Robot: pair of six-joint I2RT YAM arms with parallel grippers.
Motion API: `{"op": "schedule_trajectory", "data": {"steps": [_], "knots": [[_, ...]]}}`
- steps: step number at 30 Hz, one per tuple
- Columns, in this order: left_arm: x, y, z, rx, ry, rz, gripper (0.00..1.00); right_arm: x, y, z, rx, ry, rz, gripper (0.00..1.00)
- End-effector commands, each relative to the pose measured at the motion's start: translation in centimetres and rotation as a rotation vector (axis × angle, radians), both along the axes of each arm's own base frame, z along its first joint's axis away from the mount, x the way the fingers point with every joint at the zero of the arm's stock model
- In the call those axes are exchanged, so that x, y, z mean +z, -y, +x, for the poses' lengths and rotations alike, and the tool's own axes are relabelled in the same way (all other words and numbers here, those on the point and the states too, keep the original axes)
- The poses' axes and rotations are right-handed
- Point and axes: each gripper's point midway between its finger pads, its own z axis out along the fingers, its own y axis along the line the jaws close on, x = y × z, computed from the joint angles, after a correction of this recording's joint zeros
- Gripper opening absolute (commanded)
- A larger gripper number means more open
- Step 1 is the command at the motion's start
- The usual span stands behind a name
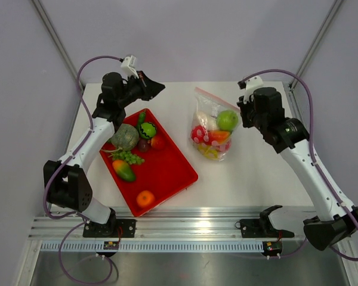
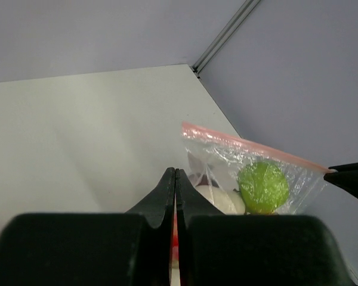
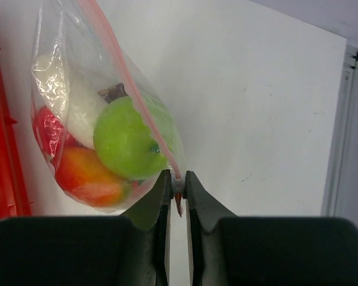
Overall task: Place the food in the zip-top bag and seal the zipper
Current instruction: Place the zipper food storage bag at the center of the board, then reset both arms
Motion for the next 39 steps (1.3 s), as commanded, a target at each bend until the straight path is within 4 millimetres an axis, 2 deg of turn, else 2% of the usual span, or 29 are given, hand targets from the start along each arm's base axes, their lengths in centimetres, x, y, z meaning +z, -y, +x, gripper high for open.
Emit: {"op": "schedule_trajectory", "data": {"steps": [1,5,9,12,13,15,16,19,20,21,22,24,25,26,27,29,30,31,34,35,36,38,39], "knots": [[4.0,-0.1,-1.1,-0.018,0.102,0.003,0.00,5.9,2.6,1.6,-0.101,0.153,0.008,0.00],[4.7,-0.4,-1.5,-0.012,0.122,0.010,0.00,7.8,3.4,1.7,-0.134,0.174,0.000,0.00],[5.1,-0.7,-2.0,-0.002,0.138,0.022,0.00,8.0,3.3,1.1,-0.117,0.179,0.013,0.00],[5.6,-0.8,-2.4,-0.002,0.148,0.015,0.00,7.1,1.6,-0.2,-0.023,0.150,0.074,0.00],[5.6,-0.8,-2.5,-0.003,0.149,0.014,0.00,6.6,-0.4,-0.9,0.076,0.121,0.135,0.00],[5.6,-0.7,-2.7,-0.011,0.133,-0.003,0.00,4.6,-2.9,-2.7,0.222,0.047,0.191,0.00],[5.6,-0.6,-2.9,-0.016,0.124,-0.010,0.00,3.7,-4.8,-4.1,0.326,-0.019,0.252,0.00],[5.4,-0.6,-2.9,-0.011,0.085,-0.029,0.00,0.8,-6.5,-5.9,0.398,-0.171,0.311,0.48],[5.1,-0.5,-2.9,-0.011,0.066,-0.030,0.03,-0.1,-6.6,-6.0,0.397,-0.201,0.309,0.63],[4.9,-0.5,-2.9,-0.012,0.050,-0.036,0.07,-0.4,-6.5,-6.0,0.391,-0.206,0.303,0.80],[5.1,-0.4,-2.9,-0.016,0.044,-0.040,0.21,-0.6,-5.8,-5.3,0.349,-0.185,0.285,0.87],[4.9,-0.2,-3.2,-0.028,0.014,-0.045,0.38,-0.9,-4.8,-4.8,0.290,-0.155,0.262,0.99],[4.9,-0.2,-3.3,-0.035,0.009,-0.045,0.51,-0.7,-3.8,-3.9,0.218,-0.122,0.248,0.99],[4.9,-0.2,-3.5,-0.037,-0.004,-0.041,0.57,-0.5,-3.2,-3.7,0.182,-0.101,0.243,1.00],[5.2,-0.2,-3.5,-0.035,0.001,-0.038,0.60,-0.4,-2.2,-3.1,0.103,-0.083,0.238,1.00],[4.8,-0.6,-4.1,-0.022,-0.030,-0.020,0.68,-0.3,-1.5,-2.7,0.045,-0.062,0.243,0.99],[4.7,-0.8,-4.3,-0.013,-0.027,-0.006,0.70,-0.3,-0.1,-2.1,-0.048,-0.039,0.228,0.99],[5.0,-1.3,-4.7,0.009,-0.020,0.000,0.73,-0.5,0.4,-1.8,-0.099,-0.033,0.236,0.99],[4.2,-2.0,-5.8,0.035,-0.037,0.031,0.83,-0.8,2.3,-1.4,-0.224,-0.020,0.224,0.99],[4.6,-2.5,-6.6,0.051,-0.029,0.037,0.86,-1.2,2.9,-1.3,-0.273,-0.021,0.223,1.00],[4.0,-2.8,-7.0,0.055,-0.031,0.056,0.99,-1.2,3.4,-1.3,-0.332,-0.022,0.244,0.99],[3.9,-3.8,-8.4,0.089,-0.028,0.089,0.99,-2.0,5.0,-1.3,-0.448,-0.040,0.223,1.00],[3.0,-4.2,-8.8,0.099,-0.043,0.106,0.99,-2.5,5.8,-1.6,-0.521,-0.047,0.228,0.99]]}}
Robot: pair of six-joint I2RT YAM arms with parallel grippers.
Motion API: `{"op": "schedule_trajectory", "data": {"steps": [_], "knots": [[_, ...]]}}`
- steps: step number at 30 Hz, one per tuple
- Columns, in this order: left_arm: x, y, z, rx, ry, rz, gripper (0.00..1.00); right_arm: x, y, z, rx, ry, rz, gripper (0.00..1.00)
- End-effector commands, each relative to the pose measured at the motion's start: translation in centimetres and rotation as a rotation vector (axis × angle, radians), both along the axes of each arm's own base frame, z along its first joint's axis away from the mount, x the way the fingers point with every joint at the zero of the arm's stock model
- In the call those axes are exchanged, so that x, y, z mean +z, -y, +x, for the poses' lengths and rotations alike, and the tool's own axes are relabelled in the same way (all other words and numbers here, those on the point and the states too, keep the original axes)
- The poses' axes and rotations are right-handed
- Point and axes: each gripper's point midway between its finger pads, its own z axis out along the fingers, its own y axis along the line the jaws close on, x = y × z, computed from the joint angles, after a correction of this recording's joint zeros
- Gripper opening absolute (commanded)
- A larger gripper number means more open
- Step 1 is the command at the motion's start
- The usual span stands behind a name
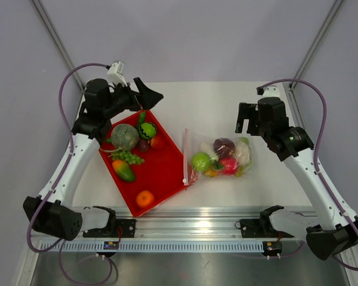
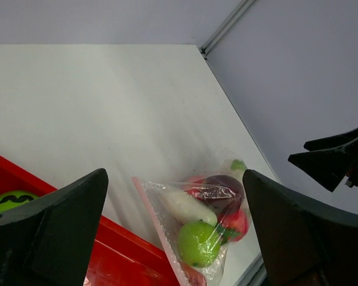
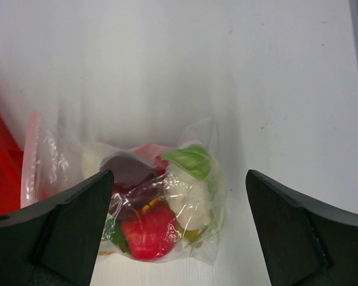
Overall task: Place the food in the zip-top bag and seal the zipper
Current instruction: Reset both arms
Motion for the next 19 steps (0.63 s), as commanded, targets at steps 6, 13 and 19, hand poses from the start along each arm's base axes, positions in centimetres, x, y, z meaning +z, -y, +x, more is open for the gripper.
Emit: {"op": "schedule_trajectory", "data": {"steps": [6,13,19], "knots": [[-0.3,-4.6,-4.8,0.156,0.087,0.135,0.99,-2.5,4.2,-0.8,-0.362,-0.050,0.017,0.99],[-1.5,-7.2,-6.6,0.251,0.091,0.221,0.99,-4.2,5.5,-2.3,-0.417,-0.039,0.015,0.99],[-1.9,-8.0,-7.2,0.275,0.104,0.255,0.99,-5.0,6.4,-3.3,-0.466,-0.037,0.012,1.00]]}}
